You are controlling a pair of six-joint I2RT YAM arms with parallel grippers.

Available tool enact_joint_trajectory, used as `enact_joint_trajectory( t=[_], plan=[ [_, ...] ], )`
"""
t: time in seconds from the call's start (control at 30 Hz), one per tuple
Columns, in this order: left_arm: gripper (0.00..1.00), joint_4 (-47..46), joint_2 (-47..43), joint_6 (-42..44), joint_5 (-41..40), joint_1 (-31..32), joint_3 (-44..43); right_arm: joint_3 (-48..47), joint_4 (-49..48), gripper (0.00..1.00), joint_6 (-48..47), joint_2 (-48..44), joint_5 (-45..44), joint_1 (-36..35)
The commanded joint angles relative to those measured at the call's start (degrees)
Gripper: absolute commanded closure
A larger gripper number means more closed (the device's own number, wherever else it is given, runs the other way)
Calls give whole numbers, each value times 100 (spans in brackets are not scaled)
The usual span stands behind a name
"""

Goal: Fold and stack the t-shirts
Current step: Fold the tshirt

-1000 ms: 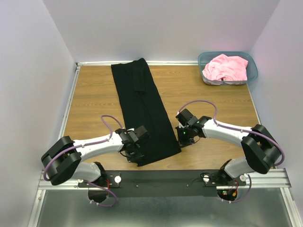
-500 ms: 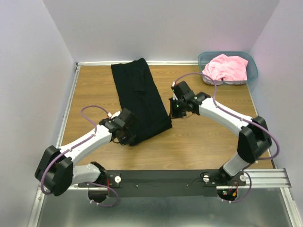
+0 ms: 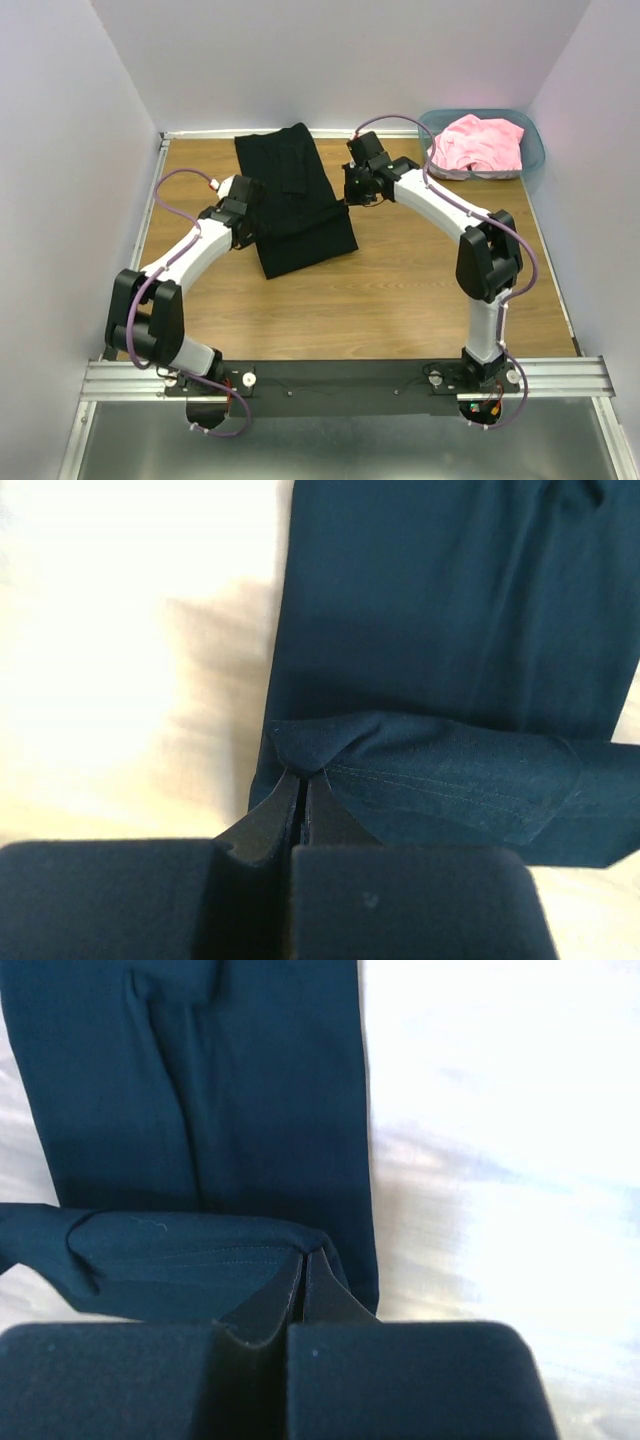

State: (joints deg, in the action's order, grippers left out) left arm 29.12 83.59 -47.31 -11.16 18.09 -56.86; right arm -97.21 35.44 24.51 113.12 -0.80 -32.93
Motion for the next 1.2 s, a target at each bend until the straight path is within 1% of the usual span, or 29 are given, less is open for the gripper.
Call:
enact_joint_trajectory(
  t=[0.0,0.03,0.2,0.73,1.17],
  plan=[
    [100,-249,403,538,-448,-165,-272,-491,-204,100,-192,403,-465,120],
    [100,-275,595,591,-449,-191,-377,-536,-213,99,-192,526,-483,137],
    [100,-416,1018,653,-414,-270,-528,-650,-380,99,-166,773,-483,225],
    [100,-803,1449,767,-370,-402,-659,-1160,-617,99,-193,1379,-509,366],
    [100,-891,1651,635,-589,-481,-607,-1248,-749,99,-316,1713,-571,419]
  ],
)
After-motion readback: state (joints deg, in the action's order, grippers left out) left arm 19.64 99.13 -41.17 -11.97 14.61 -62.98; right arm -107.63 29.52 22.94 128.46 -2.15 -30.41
